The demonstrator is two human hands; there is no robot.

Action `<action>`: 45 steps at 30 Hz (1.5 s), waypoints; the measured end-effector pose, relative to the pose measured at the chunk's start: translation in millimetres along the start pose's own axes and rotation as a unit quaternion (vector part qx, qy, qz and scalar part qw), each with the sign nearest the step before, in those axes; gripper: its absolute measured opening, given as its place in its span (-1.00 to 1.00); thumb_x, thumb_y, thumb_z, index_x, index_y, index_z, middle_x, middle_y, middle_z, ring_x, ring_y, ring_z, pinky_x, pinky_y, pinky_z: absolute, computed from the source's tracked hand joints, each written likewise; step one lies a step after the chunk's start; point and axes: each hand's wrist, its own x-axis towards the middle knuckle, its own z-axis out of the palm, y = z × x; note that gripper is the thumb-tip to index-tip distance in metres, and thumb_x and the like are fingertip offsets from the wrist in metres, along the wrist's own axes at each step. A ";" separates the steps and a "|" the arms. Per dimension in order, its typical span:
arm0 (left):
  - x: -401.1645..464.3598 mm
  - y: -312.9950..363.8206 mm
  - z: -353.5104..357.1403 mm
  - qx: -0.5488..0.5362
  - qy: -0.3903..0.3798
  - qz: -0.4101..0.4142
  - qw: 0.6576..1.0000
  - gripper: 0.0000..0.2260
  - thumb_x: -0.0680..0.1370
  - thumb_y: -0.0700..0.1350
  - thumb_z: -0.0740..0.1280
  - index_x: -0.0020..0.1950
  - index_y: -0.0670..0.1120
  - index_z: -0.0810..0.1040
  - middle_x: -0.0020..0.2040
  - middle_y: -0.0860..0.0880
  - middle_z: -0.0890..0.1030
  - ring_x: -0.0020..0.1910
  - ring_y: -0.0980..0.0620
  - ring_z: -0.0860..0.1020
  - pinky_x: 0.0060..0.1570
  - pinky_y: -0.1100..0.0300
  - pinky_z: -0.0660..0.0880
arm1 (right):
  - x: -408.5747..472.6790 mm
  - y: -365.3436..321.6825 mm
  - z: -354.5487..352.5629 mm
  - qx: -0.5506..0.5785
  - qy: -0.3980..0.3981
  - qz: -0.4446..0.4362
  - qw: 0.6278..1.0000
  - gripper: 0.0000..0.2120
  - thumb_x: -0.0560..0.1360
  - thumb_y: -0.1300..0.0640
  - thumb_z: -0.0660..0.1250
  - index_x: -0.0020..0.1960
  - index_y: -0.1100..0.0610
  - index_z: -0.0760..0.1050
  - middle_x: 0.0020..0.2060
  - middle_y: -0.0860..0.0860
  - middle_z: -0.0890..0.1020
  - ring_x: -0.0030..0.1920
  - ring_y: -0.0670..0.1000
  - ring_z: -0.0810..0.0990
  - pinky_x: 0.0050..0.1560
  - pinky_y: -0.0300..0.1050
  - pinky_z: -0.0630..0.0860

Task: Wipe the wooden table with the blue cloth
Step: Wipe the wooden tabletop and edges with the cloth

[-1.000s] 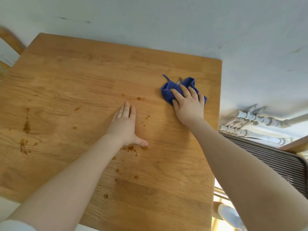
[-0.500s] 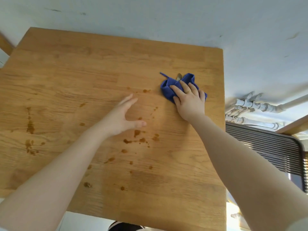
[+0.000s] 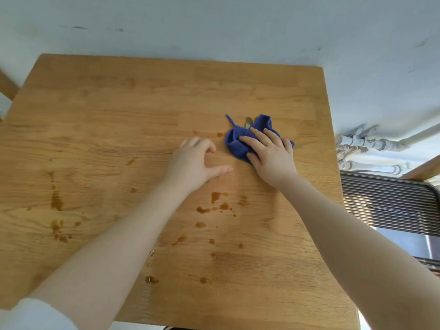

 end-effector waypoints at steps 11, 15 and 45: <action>25.2 3.0 10.5 0.029 -0.038 0.041 0.998 -0.84 0.51 0.01 0.34 -0.16 -0.06 0.59 0.05 0.08 0.54 0.21 -0.01 0.31 0.14 0.10 0.18 | -17.8 -9.8 4.4 0.018 -0.010 -0.057 0.998 -0.58 0.55 -0.09 -0.01 0.38 -0.11 0.29 0.44 -0.08 0.30 0.46 0.09 0.19 0.35 0.14 0.13; 6.6 -29.6 -10.4 0.130 -0.074 -0.032 0.988 -0.38 0.47 0.16 0.34 0.45 -0.03 0.26 0.45 -0.01 0.26 0.43 -0.08 0.15 0.37 0.02 0.15 | 11.2 7.7 -3.7 -0.007 0.002 0.023 1.000 -0.59 0.60 -0.05 0.06 0.44 -0.13 0.18 0.48 -0.08 0.19 0.49 0.05 0.08 0.39 0.07 0.04; 5.1 -53.4 -12.8 0.213 -0.113 -0.104 0.965 0.20 0.19 0.47 0.33 0.53 -0.19 -0.14 0.54 -0.20 -0.13 0.52 -0.15 -0.08 0.47 0.02 -0.12 | 42.5 -48.6 9.2 -0.021 -0.022 0.006 1.000 -0.61 0.59 -0.09 0.02 0.41 -0.23 0.21 0.48 -0.10 0.20 0.49 0.05 0.08 0.36 0.17 0.01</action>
